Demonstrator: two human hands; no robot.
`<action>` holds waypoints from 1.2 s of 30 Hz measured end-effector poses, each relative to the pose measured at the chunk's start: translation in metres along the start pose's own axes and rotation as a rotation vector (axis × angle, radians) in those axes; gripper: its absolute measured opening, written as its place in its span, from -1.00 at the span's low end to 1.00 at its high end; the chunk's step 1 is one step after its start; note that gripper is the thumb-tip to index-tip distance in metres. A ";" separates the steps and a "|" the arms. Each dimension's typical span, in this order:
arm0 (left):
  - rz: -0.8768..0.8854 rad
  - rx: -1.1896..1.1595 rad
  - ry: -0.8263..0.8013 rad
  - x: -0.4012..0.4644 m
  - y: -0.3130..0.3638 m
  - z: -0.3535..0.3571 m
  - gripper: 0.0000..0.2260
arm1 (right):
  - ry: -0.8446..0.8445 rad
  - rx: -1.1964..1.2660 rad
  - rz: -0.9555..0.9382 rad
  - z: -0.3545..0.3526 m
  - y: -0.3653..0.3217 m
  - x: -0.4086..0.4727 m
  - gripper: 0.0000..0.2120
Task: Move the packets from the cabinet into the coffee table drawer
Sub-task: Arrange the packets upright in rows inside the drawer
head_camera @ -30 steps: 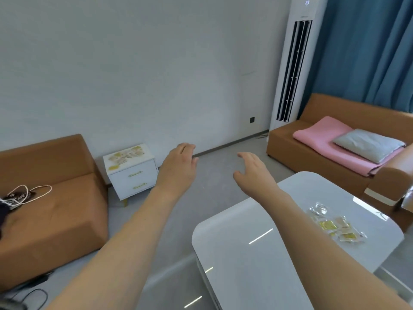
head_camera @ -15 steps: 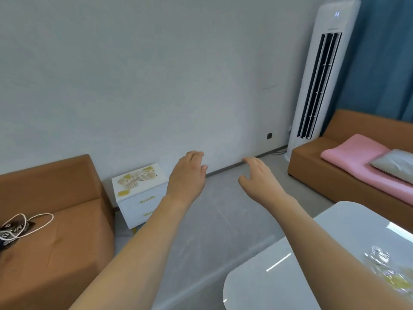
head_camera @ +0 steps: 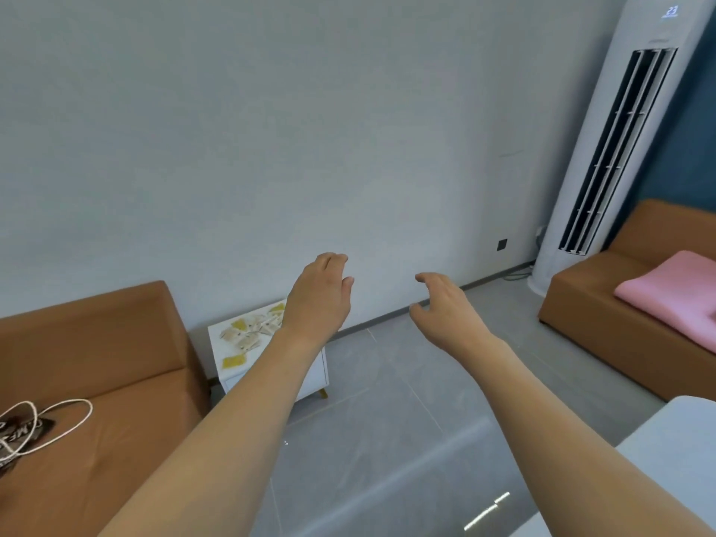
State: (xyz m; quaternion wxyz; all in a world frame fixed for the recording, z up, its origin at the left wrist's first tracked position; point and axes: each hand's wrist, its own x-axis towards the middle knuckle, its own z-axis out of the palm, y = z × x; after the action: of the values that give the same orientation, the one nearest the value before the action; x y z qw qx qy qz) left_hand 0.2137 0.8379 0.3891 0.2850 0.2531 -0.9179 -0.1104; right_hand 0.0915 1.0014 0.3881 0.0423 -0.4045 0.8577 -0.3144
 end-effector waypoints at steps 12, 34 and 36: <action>-0.032 -0.098 -0.067 0.132 -0.188 0.025 -0.66 | 0.005 -0.020 0.108 0.109 -0.080 0.161 -0.51; -0.368 -0.101 -0.594 0.362 -0.569 0.158 -0.56 | -0.181 0.108 0.335 0.397 -0.139 0.521 -0.48; -0.404 -0.106 -0.703 0.380 -0.607 0.183 -0.54 | -0.254 0.097 0.364 0.438 -0.139 0.542 -0.47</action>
State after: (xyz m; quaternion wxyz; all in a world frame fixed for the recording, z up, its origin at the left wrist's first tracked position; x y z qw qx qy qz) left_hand 0.0820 0.1341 0.2074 -0.0608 0.3604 -0.8842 -0.2909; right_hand -0.0354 0.3235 0.2159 0.2254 -0.2768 0.8883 -0.2890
